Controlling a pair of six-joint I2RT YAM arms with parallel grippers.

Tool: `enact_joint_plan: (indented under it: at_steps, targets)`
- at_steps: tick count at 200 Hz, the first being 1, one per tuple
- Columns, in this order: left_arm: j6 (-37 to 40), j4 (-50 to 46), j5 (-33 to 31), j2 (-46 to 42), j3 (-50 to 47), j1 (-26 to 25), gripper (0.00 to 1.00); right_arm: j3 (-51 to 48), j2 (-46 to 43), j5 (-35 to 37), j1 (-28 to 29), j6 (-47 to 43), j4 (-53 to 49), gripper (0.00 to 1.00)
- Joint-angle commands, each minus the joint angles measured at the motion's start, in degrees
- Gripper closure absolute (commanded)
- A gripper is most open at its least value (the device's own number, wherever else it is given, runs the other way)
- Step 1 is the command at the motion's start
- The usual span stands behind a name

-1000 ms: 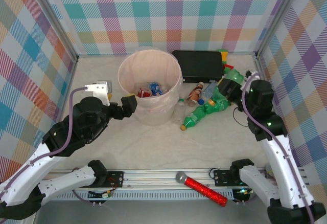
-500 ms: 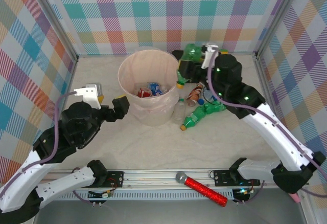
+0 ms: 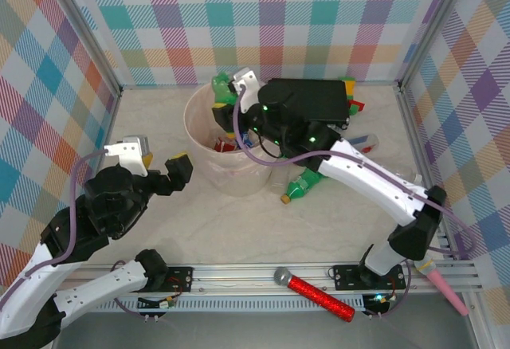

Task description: Put the plastic bottles in the bin

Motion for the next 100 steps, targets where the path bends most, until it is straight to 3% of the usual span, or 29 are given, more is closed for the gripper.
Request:
enact_joint_plan:
  at_steps: [1,50,80,100]
  targets:
    - [-0.44,-1.47,-1.71,-1.38,-0.30,-0.40,0.00,3.40,2.78,-0.40,0.71,-3.07,3.53,0.44]
    - [-0.68,-2.99,-2.00,-1.71,0.46,-0.36,0.00,10.88,11.66,0.70,0.99,-4.50,4.36,0.41]
    - [-0.78,-4.05,-2.08,-2.24,1.11,-0.32,0.00,15.97,15.42,1.06,1.00,-4.66,0.36,0.28]
    - [-0.73,-4.33,-2.12,-2.73,1.03,-0.34,0.00,15.75,14.74,2.59,1.00,-4.72,-0.15,0.13]
